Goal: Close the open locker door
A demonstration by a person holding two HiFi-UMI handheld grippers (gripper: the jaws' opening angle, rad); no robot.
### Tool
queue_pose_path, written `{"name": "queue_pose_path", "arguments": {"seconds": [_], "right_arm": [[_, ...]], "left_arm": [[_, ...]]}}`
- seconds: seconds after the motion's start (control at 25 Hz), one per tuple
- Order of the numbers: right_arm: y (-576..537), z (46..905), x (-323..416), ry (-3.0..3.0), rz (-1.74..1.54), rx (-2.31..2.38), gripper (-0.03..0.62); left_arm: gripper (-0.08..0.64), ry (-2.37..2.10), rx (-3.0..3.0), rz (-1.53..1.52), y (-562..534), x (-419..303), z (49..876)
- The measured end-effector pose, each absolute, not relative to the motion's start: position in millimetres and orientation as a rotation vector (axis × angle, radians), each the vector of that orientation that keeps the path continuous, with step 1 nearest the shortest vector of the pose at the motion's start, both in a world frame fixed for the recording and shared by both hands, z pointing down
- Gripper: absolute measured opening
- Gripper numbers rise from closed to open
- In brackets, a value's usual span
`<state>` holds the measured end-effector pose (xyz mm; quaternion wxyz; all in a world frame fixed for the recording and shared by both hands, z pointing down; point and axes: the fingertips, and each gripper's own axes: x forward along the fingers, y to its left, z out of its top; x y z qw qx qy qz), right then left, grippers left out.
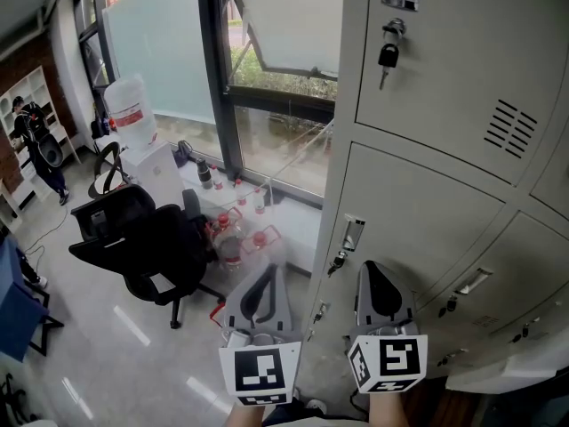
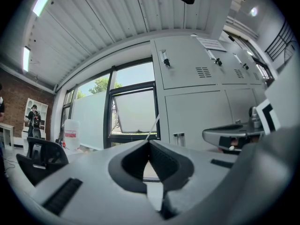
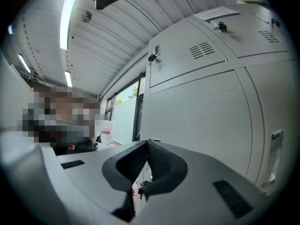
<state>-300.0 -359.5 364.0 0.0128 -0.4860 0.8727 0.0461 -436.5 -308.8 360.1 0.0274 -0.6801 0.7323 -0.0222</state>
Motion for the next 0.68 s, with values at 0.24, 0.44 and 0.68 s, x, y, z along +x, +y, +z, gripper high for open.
{"name": "queue_pose_path", "arguments": {"seconds": [0.24, 0.44, 0.68], "right_arm": [[-358.0, 362.4, -296.3, 2.716, 0.134, -1.506, 0.018], [-358.4, 363.0, -293.7, 2.719, 0.129, -1.51, 0.018], [-358.3, 363.0, -290.6, 2.718, 0.122, -1.515, 0.018]], "left_arm": [[0.002, 2.265, -2.097, -0.071, -306.9, -434.1, 359.5], [0.002, 2.258, -2.103, -0.068, -306.2, -430.6, 357.3], [0.002, 2.251, -2.099, -0.07, -306.3, -428.8, 355.5]]}}
